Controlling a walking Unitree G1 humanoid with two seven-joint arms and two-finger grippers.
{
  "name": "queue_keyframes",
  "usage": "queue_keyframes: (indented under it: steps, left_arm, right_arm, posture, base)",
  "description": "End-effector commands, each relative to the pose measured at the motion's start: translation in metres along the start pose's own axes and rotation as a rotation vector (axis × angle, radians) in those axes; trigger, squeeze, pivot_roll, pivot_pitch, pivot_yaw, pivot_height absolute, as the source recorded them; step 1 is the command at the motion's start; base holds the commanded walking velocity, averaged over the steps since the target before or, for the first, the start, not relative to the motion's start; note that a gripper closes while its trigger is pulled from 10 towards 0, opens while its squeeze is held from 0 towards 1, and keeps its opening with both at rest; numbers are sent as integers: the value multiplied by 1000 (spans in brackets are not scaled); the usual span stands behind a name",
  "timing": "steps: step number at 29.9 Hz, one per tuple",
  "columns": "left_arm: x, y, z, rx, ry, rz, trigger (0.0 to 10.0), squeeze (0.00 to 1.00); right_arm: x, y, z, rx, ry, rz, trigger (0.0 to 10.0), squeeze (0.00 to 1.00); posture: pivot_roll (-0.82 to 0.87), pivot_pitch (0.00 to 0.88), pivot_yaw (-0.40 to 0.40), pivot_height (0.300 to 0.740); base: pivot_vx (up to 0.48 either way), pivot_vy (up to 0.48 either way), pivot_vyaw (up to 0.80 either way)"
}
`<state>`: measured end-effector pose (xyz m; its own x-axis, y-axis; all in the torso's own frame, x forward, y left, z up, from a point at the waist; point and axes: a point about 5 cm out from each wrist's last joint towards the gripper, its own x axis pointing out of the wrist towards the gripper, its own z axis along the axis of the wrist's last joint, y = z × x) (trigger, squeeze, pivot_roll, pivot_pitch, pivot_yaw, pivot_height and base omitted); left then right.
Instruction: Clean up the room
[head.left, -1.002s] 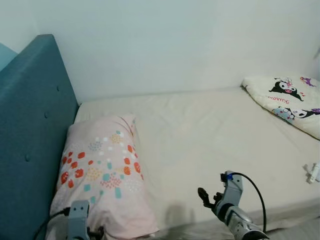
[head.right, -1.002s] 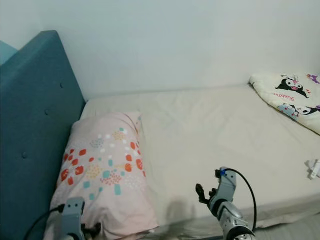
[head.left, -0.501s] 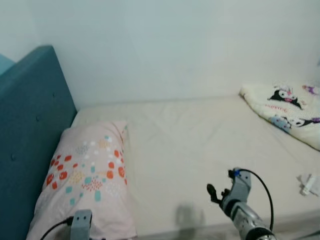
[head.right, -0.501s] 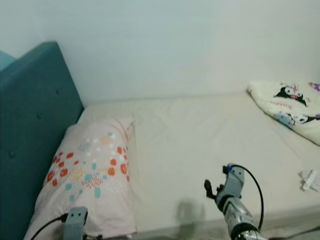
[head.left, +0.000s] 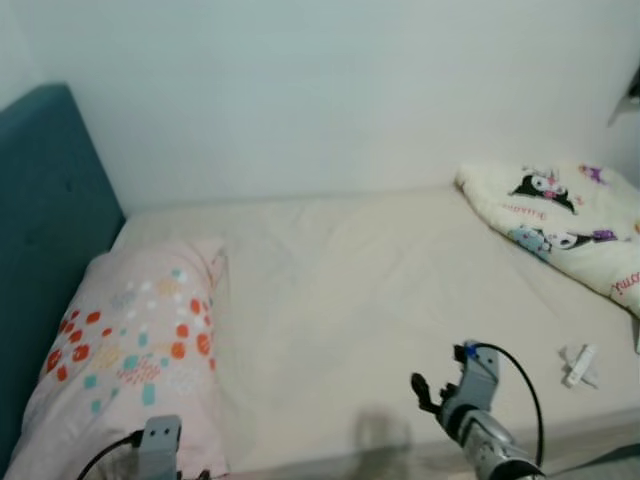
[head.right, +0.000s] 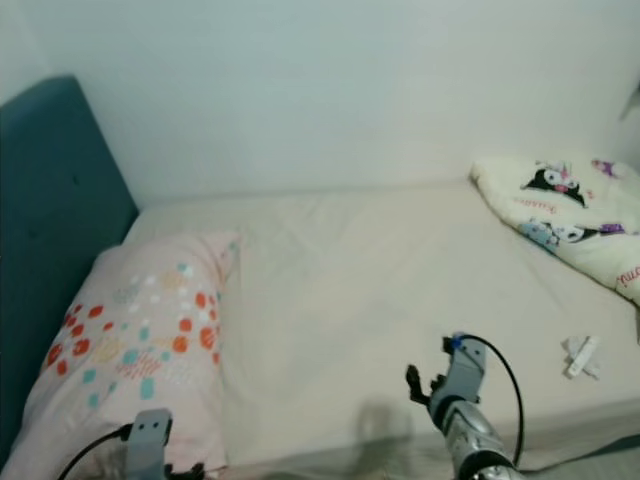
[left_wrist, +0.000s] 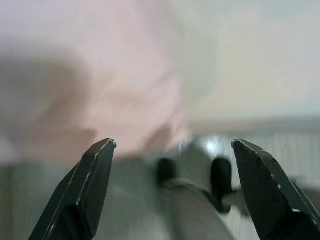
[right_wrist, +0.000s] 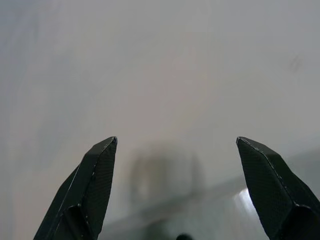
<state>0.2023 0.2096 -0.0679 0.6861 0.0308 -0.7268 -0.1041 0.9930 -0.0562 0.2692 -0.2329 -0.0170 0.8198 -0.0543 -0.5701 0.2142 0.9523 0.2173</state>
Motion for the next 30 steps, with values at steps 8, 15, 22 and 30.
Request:
queue_keyframes:
  steps: [8,15,22,30]
  left_arm:
    - [3,2,17,-13,-64,-12,10000,0]
    - [7,-8,61,7,-231,-97,10000,0]
    - [7,-27,102,110,-378,-200,10000,0]
    - [3,-58,131,264,-489,-325,10000,0]
  right_arm:
    - [1,9,-4,1,11,20,10000,0]
    - [2,8,0,-1,-3,22,10000,0]
    - [5,15,13,-3,-50,58,10000,0]
    - [7,26,25,-31,-105,132,10000,0]
  posture:
    - [-62,0,-20,740]
    - [-62,0,-20,740]
    - [-66,0,-18,740]
    - [-71,0,-20,740]
  base:
    - [0,-480,0]
    - [0,-480,0]
    - [0,-343,0]
    - [0,-240,316]
